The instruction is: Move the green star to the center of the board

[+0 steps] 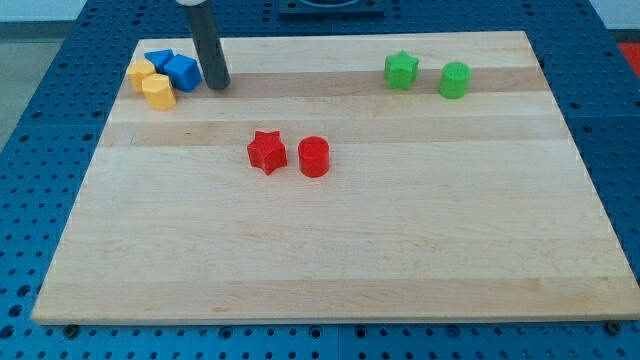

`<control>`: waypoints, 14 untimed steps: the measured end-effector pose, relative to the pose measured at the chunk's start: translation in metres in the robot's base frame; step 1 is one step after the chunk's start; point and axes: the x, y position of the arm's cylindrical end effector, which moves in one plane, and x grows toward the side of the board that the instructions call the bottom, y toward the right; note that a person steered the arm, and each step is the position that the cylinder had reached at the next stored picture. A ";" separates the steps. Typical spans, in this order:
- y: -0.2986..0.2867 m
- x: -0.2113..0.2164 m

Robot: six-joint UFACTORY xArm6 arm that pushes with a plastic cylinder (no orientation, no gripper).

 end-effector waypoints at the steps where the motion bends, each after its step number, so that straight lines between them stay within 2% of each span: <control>1: -0.001 0.000; 6: -0.003 0.004; 7: 0.014 0.003; 8: 0.056 0.007; 9: 0.036 0.016; 10: 0.067 0.039; 11: 0.083 0.023; 12: 0.070 0.032; 14: 0.108 0.041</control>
